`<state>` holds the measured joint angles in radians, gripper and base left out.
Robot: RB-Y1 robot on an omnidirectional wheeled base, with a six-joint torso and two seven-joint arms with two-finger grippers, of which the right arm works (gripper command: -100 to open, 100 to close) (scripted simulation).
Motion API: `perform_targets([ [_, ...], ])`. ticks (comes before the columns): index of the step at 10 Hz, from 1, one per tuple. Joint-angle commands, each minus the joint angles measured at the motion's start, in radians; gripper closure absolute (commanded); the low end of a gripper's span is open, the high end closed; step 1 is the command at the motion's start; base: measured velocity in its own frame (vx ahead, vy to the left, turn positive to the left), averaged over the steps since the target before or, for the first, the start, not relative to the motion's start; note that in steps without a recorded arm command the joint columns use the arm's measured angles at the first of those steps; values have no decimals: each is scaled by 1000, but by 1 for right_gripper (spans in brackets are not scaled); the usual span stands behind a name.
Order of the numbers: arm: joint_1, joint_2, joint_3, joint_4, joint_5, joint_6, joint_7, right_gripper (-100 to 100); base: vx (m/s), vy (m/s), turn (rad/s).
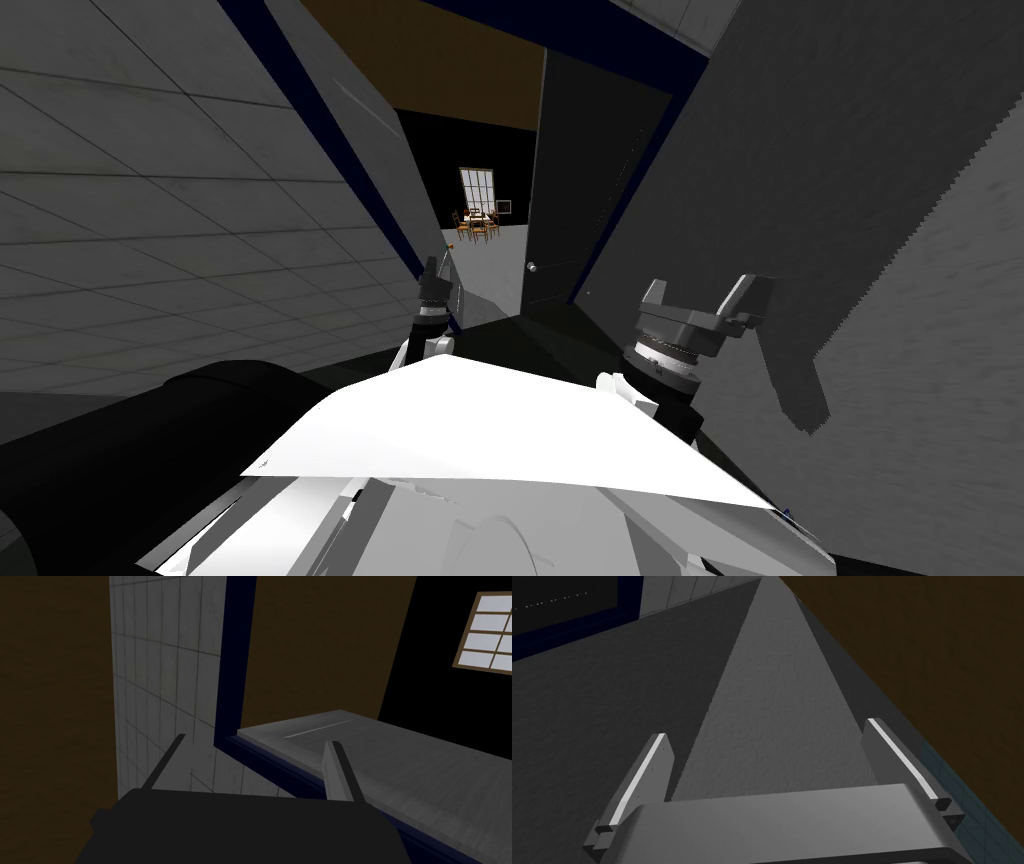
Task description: Push the door open
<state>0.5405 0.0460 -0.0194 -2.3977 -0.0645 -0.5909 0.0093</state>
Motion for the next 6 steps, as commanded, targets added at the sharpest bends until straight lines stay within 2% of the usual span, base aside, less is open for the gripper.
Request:
perform_targets([
  [1,-12,-12,0,34,11,-6,23,-100,73,13,17],
  [6,-53,-42,1,147,49,-25,99,-100,74,-3,16],
])
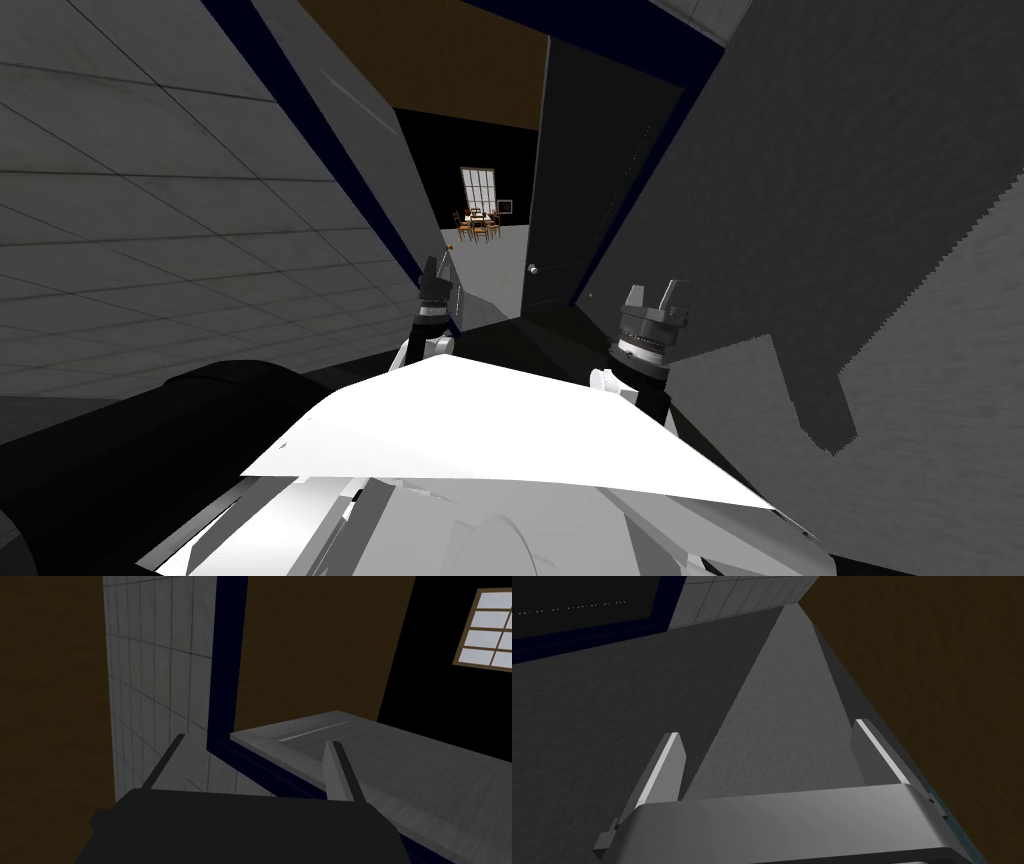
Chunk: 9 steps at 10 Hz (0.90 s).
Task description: Push the door open
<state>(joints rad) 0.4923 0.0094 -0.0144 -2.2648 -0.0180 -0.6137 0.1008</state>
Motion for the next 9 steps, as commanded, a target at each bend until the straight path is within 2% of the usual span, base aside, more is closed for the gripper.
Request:
perform_targets([
  [1,-12,-10,-4,33,9,-6,21,-100,59,3,14],
  [7,-67,-40,-2,184,59,-31,124,-100,79,-2,17],
  [8,-67,-40,-2,184,59,-31,124,-100,55,6,6],
  [9,-77,-44,-2,213,68,-36,143,-100,45,5,10],
])
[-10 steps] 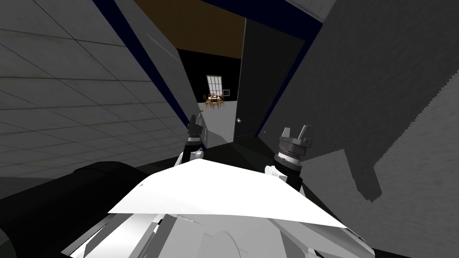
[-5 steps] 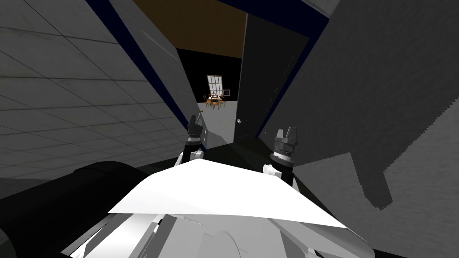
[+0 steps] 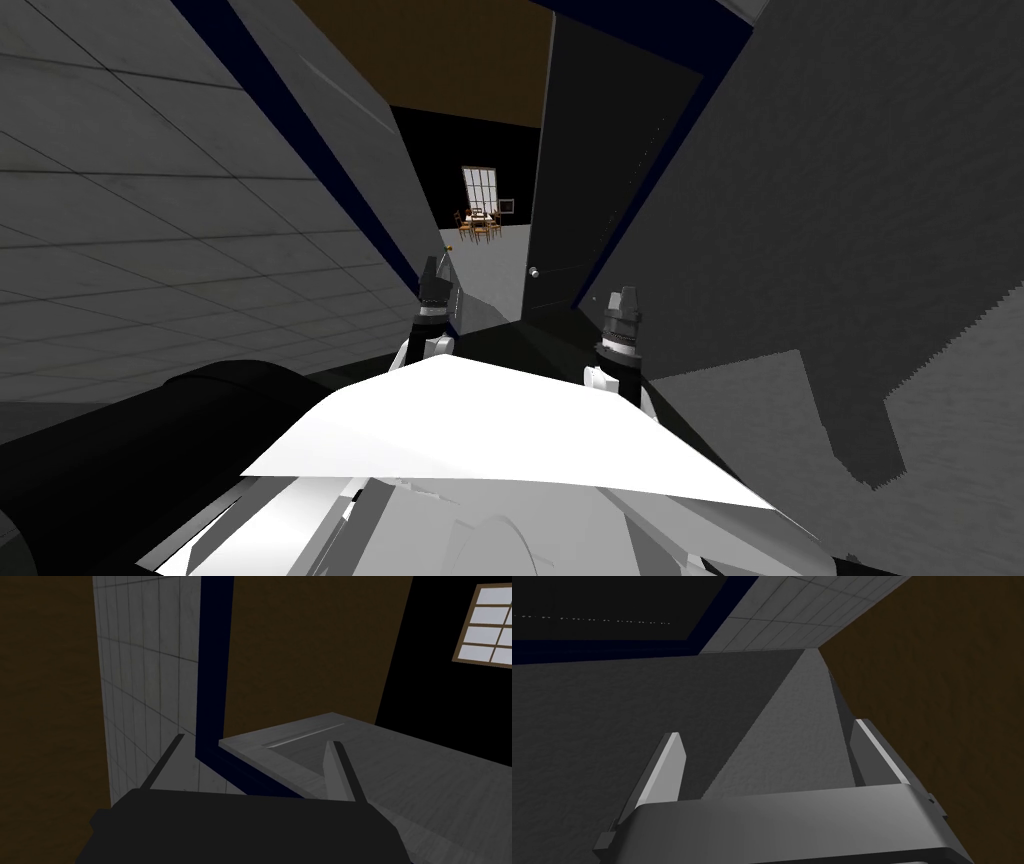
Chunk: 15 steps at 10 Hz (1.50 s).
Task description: Push the door open
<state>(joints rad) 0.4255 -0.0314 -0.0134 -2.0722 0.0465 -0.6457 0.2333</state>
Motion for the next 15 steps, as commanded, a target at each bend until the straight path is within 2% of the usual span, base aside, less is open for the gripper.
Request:
perform_targets([
  [1,-21,-8,-3,49,13,-9,30,-100,71,0,17],
  [5,-65,-25,-2,172,54,-30,113,-100,88,-4,21],
  [7,-77,-30,-1,203,64,-35,134,-100,85,-7,15],
  [10,-113,-40,0,301,97,-52,202,-100,70,6,18],
  [11,-113,-40,0,303,97,-52,202,-100,65,-4,12],
  [15,-162,-52,1,434,142,-75,294,-100,89,-9,21],
])
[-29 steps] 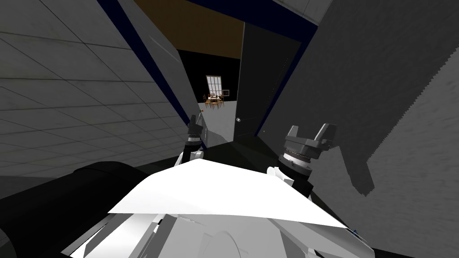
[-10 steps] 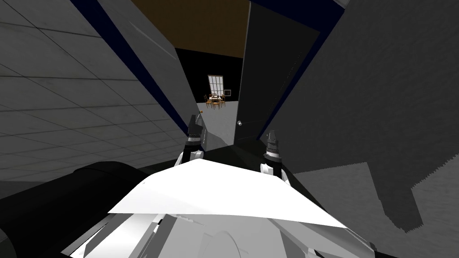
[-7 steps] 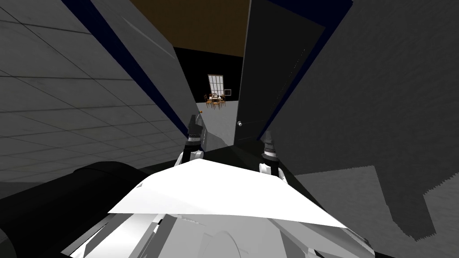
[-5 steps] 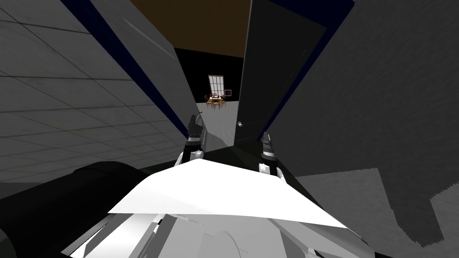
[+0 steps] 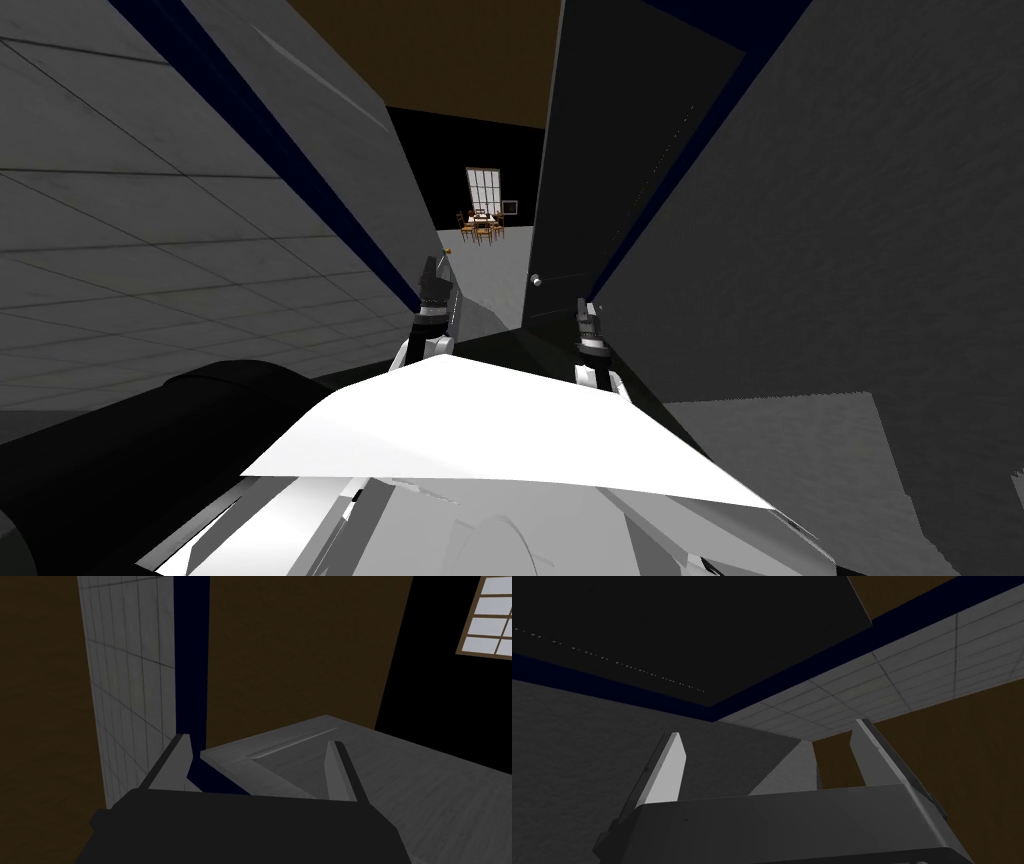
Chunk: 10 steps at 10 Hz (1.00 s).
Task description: Push the door open
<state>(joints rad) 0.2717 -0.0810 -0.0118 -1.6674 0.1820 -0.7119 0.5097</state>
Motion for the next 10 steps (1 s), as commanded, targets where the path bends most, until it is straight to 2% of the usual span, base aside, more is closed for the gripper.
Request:
perform_targets([
  [1,-8,-2,-1,34,7,-9,17,-100,59,-3,8],
  [10,-119,-20,2,340,108,-62,225,-100,92,-4,22],
])
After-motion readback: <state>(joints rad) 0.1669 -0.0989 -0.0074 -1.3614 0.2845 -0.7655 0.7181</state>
